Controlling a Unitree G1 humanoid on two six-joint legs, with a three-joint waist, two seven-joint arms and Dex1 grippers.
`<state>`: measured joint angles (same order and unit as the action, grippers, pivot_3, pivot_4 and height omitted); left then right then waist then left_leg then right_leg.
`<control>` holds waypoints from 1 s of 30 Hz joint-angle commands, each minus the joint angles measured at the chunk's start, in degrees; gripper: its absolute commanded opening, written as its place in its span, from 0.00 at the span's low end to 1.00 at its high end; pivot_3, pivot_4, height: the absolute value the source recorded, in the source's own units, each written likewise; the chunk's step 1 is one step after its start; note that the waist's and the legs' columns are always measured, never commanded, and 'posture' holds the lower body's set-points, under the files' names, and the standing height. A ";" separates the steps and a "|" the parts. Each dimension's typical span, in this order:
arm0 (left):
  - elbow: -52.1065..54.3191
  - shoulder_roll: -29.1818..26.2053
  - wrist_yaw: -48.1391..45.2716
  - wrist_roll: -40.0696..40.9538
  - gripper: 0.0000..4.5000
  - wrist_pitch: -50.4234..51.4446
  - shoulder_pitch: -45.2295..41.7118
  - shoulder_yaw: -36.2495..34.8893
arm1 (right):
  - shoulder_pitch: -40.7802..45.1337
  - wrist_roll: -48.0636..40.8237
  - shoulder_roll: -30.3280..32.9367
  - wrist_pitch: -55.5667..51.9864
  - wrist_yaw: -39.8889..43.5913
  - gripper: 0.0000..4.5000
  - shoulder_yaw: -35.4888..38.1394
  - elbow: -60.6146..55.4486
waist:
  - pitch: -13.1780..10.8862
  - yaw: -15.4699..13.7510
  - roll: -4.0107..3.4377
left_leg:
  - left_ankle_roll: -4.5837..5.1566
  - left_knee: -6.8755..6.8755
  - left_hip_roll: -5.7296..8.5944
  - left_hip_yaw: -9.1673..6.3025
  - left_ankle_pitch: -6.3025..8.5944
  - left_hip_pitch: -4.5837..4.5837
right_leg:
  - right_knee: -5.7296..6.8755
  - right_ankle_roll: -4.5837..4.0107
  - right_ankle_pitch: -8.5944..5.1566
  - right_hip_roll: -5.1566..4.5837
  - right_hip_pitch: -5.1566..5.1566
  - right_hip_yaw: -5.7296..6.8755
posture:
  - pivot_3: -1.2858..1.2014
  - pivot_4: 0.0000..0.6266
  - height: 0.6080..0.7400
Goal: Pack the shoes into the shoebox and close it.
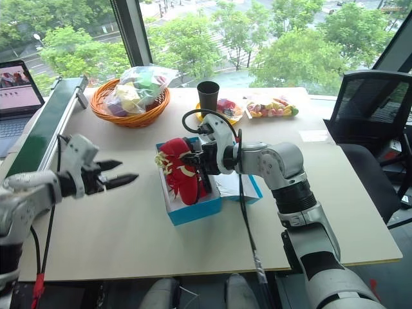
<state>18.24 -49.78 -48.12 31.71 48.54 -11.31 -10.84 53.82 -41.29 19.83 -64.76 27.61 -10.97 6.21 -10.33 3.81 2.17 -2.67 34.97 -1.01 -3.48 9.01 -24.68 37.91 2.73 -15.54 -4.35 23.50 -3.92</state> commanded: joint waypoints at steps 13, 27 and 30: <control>6.14 -4.22 -6.60 -0.32 0.87 -7.43 5.05 -0.99 | 4.99 12.77 -4.56 4.93 6.03 0.15 -3.99 12.71 | -0.01 -0.01 -0.01 | 0.01 0.08 -0.03 0.02 -0.01 0.06 | 0.09 -0.03 -0.01 0.04 0.00 0.00 | 0.52 0.24 1.00; 6.23 -3.03 -3.55 -1.38 0.87 -7.42 8.02 -1.22 | 13.37 13.11 -6.59 -2.67 8.28 0.15 -0.70 13.91 | -0.02 0.05 -0.03 | 0.01 0.04 -0.04 0.03 -0.01 0.06 | 0.12 -0.03 -0.01 0.04 0.05 0.00 | 0.52 0.24 1.00; 6.33 -2.90 -3.35 -1.27 0.87 -7.27 8.07 -1.44 | 13.10 13.56 -6.82 -3.34 8.79 0.15 -0.94 12.99 | -0.02 0.09 -0.03 | 0.01 0.04 -0.04 0.04 -0.01 0.06 | 0.13 -0.03 0.00 0.05 0.06 0.00 | 0.52 0.24 1.00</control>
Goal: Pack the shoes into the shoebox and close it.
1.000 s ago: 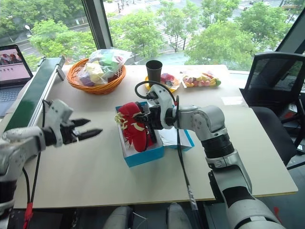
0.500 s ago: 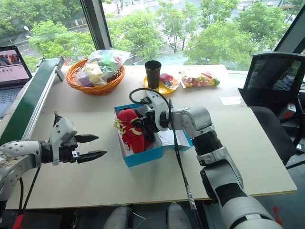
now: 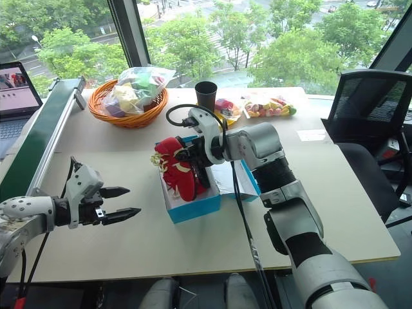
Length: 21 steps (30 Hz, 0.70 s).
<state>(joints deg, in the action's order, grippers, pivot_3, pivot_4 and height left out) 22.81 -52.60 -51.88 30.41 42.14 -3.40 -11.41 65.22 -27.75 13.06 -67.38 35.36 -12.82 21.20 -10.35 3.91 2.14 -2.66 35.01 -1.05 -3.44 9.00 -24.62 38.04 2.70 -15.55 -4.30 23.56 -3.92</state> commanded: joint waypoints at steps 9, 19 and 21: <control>1.54 -0.07 0.88 -0.21 0.87 -1.10 0.55 -0.84 | -3.98 2.44 -3.20 0.16 0.97 0.15 -1.12 -0.72 | 0.00 0.03 0.00 | 0.00 0.00 0.00 0.00 0.00 0.00 | 0.01 0.00 0.00 0.00 0.01 0.00 | 0.52 0.24 1.00; 2.88 -0.31 1.11 0.28 0.87 -0.64 1.17 -1.39 | -4.51 17.71 -7.90 16.61 -0.72 0.15 -9.89 21.47 | 0.14 0.25 0.03 | -0.01 -0.11 -0.03 0.08 0.01 0.63 | -0.03 -0.01 -0.01 0.00 -0.52 0.00 | 0.52 0.24 1.00; 3.03 -0.27 1.22 0.35 0.87 -0.54 1.22 -1.41 | -4.07 20.99 -9.05 20.20 -1.14 0.15 -11.98 24.98 | 0.23 0.26 0.03 | -0.01 -0.14 -0.08 0.11 0.01 0.96 | -0.03 -0.03 -0.03 0.05 -0.79 -0.01 | 0.52 0.24 1.00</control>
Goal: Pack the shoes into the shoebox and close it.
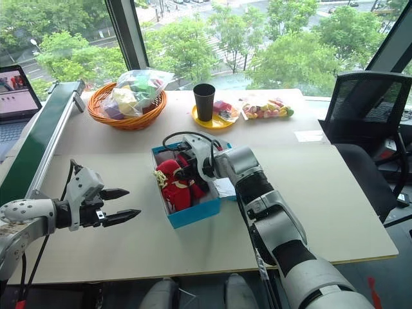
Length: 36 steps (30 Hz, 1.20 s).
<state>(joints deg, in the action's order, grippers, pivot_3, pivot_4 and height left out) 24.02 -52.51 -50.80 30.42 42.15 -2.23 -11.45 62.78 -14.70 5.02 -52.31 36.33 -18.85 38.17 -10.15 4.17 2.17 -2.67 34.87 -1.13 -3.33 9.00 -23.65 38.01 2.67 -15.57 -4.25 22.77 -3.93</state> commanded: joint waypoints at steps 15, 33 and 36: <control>2.33 0.05 0.28 0.20 0.87 -0.35 -0.78 0.98 | 4.95 8.56 -1.88 1.23 -0.34 1.00 4.12 0.63 | 0.31 -0.50 -0.05 | -0.03 -0.08 -0.17 0.02 0.02 0.41 | 0.01 -0.25 -0.23 0.14 -0.37 0.02 | 0.52 0.24 1.00; -7.11 -2.26 -11.52 -3.50 0.87 -4.67 -19.86 13.86 | -13.59 -14.10 21.27 -18.79 8.36 0.94 18.84 -58.66 | 0.13 -0.88 -0.10 | 0.11 0.09 -0.15 0.07 0.11 -0.63 | 0.00 -0.10 -0.28 0.15 0.57 0.00 | 0.52 0.24 1.00; -9.72 -2.38 -13.57 -5.40 0.87 -6.28 -21.64 16.37 | -12.35 -13.62 16.29 -15.78 4.14 0.75 18.94 -57.42 | 0.13 -0.12 -0.10 | 0.11 0.09 -0.42 0.08 0.11 -0.56 | 0.03 -0.11 -0.28 0.45 0.53 -0.04 | 0.52 0.24 1.00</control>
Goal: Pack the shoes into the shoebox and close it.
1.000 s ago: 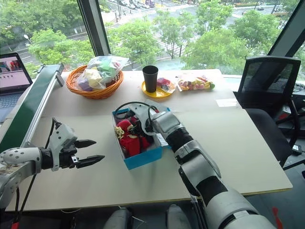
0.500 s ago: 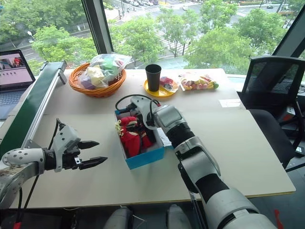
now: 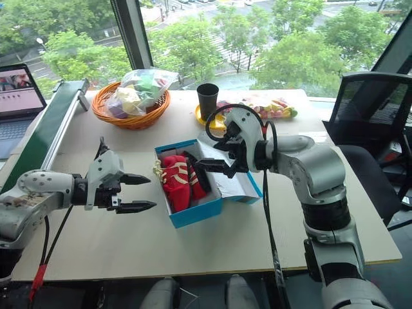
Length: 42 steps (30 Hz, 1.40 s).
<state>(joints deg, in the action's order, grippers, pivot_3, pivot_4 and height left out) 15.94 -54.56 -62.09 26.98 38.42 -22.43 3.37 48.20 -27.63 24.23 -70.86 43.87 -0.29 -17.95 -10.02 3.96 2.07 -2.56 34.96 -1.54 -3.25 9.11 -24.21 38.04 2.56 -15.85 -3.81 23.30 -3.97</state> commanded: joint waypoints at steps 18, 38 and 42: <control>-0.52 -6.18 0.32 -2.50 0.87 -1.35 4.16 -11.88 | 0.96 12.10 -6.38 30.74 4.13 0.01 -19.79 24.65 | -0.05 -0.02 -0.01 | 0.00 -0.03 -0.41 0.00 0.00 -0.14 | -0.01 -0.35 0.20 0.39 0.23 0.00 | 0.52 0.24 1.00; 10.92 -5.97 6.53 2.07 0.87 6.01 14.45 -20.19 | 11.75 44.92 -25.00 63.30 -3.46 0.01 -38.55 76.13 | 0.06 0.63 -0.02 | -0.04 -0.23 -0.55 0.06 0.02 0.75 | 0.04 -0.42 0.20 0.51 -0.35 -0.02 | 0.52 0.24 1.00; 11.15 -5.94 7.16 2.58 0.87 6.09 14.28 -19.62 | 12.00 50.69 -25.10 65.99 -4.99 0.01 -41.12 78.85 | 0.29 0.97 -0.12 | -0.12 -0.30 -0.62 0.08 0.07 1.73 | 0.02 -0.41 -0.22 0.53 -1.19 -0.02 | 0.52 0.24 1.00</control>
<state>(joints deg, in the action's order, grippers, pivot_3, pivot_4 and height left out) 25.65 -60.40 -55.57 29.30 44.57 -7.90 -14.75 63.80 18.48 -1.82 -3.87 38.47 -37.51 54.34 -9.73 4.92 1.95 -2.69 34.64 -2.18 -3.17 9.19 -22.28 38.06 2.09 -16.12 -3.26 22.09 -4.00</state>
